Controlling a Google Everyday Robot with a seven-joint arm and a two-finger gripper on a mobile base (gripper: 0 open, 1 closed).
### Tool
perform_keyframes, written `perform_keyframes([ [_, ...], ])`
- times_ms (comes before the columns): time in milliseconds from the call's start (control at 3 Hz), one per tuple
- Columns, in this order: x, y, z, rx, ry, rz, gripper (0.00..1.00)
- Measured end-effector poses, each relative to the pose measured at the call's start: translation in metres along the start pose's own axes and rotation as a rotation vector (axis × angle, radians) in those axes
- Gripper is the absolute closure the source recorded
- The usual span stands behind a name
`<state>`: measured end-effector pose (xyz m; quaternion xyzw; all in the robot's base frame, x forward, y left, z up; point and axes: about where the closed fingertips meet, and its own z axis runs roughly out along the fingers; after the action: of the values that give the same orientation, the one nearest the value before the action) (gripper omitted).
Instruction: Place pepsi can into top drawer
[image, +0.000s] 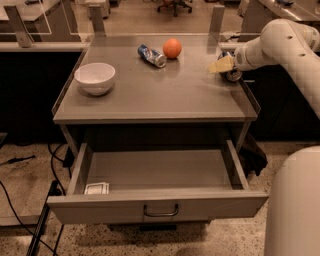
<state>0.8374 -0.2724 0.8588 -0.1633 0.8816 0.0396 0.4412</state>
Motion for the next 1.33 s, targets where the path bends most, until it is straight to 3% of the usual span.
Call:
perform_keyframes([
  [333,0.0000,0.0000,0.0000,0.000,0.000,0.000,0.23],
  [1333,0.0000,0.0001,0.0001,0.000,0.000,0.000,0.93],
])
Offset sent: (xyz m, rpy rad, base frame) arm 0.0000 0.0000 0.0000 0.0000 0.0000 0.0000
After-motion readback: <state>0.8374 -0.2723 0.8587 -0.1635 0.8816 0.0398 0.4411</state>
